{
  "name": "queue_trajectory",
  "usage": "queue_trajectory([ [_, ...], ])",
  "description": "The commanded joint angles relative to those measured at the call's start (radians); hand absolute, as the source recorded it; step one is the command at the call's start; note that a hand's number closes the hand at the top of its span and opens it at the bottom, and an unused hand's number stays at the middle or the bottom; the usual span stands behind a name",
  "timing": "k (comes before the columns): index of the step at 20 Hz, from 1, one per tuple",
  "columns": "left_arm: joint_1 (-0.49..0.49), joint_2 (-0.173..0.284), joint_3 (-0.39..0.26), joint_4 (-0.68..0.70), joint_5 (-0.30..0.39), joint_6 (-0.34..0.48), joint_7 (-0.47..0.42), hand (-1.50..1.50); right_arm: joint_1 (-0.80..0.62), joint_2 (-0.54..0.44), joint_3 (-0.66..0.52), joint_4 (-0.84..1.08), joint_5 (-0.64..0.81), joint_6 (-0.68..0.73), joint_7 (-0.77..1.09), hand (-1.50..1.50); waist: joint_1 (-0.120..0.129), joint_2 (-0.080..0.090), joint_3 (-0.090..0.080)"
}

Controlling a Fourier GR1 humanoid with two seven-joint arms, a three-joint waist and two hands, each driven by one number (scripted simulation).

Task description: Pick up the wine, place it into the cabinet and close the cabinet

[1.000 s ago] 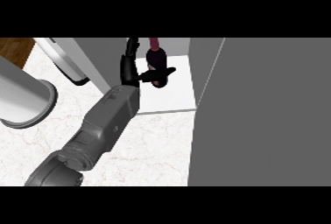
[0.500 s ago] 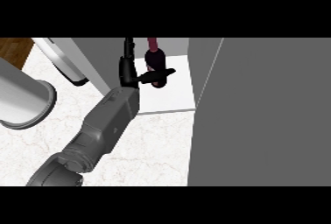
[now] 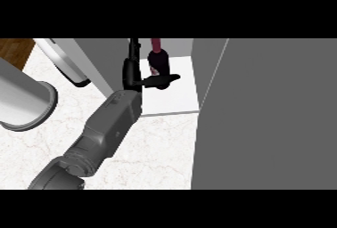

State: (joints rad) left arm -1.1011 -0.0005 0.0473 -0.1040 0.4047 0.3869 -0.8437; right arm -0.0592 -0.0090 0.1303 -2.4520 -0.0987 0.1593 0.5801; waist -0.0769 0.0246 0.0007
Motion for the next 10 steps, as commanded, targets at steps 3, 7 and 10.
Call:
queue_trajectory([
  [3, 0.027, 0.0, 0.006, 0.008, 0.002, -0.067, -0.009, -1.5, -0.063, 0.008, 0.016, 0.004, 0.005, -0.033, 0.04, -1.5, 0.016, -0.001, -0.003],
  [7, 0.056, 0.0, -0.005, 0.006, -0.008, -0.079, -0.035, -1.5, 0.015, -0.01, -0.023, -0.058, -0.06, -0.007, 0.023, -1.5, 0.022, -0.008, -0.001],
  [10, 0.013, 0.0, 0.001, -0.002, 0.033, -0.103, 0.021, -1.5, -0.016, -0.004, 0.004, -0.018, -0.043, -0.008, 0.022, -1.5, 0.014, -0.009, -0.002],
])
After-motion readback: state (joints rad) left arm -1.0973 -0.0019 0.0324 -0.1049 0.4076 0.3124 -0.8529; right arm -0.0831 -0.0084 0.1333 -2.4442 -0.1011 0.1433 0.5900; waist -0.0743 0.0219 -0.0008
